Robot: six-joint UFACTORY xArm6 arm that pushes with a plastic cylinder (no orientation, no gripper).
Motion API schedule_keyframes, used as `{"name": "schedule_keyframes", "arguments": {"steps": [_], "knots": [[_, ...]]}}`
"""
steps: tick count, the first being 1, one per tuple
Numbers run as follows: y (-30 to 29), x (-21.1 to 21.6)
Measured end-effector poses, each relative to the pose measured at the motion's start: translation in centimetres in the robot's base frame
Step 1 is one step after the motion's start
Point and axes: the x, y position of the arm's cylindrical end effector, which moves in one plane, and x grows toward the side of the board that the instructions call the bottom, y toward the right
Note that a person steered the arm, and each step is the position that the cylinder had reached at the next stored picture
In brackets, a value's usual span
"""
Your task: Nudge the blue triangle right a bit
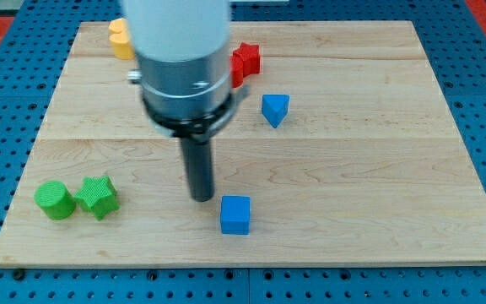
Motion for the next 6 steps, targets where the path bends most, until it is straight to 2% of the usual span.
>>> {"name": "schedule_keyframes", "arguments": {"steps": [1, 2, 3, 4, 5, 6], "knots": [[3.5, 3.1], [7.9, 3.1], [1.0, 0.3], [-1.5, -7.5], [1.1, -12.7], [8.7, -13.7]]}}
